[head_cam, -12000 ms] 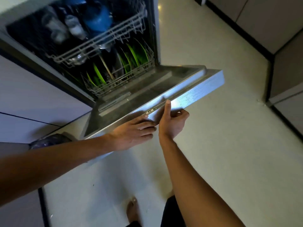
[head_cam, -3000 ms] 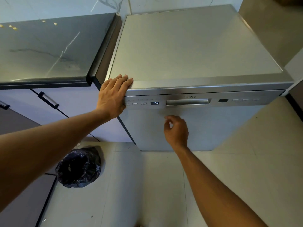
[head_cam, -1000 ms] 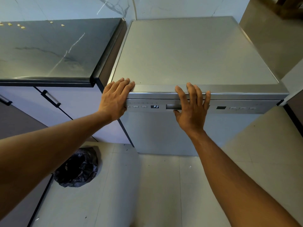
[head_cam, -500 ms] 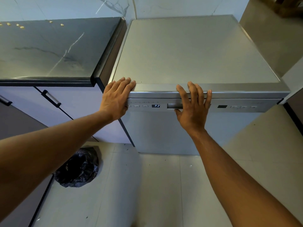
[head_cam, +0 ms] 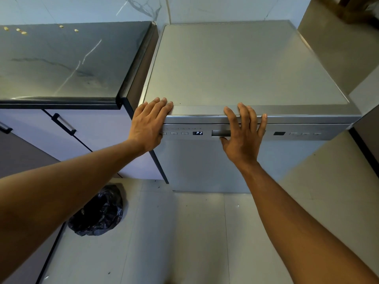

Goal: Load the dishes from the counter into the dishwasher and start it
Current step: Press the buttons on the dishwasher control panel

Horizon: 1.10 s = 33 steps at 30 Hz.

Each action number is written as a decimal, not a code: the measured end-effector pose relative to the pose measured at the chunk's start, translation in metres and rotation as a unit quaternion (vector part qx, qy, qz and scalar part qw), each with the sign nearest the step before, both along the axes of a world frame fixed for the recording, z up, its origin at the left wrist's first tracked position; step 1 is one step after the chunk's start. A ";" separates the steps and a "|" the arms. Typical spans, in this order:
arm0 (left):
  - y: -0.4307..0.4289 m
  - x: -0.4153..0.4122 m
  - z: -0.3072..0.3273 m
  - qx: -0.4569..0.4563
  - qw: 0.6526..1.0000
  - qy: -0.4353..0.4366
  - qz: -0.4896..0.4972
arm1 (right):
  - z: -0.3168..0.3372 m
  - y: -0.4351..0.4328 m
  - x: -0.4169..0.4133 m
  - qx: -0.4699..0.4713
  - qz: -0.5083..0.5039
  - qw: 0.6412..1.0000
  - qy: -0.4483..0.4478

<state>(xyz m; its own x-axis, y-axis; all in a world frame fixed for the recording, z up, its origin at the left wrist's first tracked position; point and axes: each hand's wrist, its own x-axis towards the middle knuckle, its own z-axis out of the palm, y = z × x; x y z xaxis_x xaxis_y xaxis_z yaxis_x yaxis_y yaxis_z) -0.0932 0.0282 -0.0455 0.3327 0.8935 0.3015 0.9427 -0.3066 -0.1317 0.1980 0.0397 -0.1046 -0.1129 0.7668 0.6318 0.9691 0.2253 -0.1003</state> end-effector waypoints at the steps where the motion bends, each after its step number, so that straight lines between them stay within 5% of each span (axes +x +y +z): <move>1: 0.000 0.000 0.000 -0.005 1.000 0.001 0.003 | 0.000 -0.001 -0.001 0.000 -0.004 1.000 -0.001; 18: 0.002 -0.005 -0.001 -0.046 0.999 0.011 0.003 | 0.031 -0.010 -0.021 -0.096 -0.090 0.987 -0.087; 33: 0.001 -0.009 0.004 -0.071 0.997 -0.003 -0.002 | 0.017 -0.008 -0.024 -0.088 -0.067 0.993 -0.029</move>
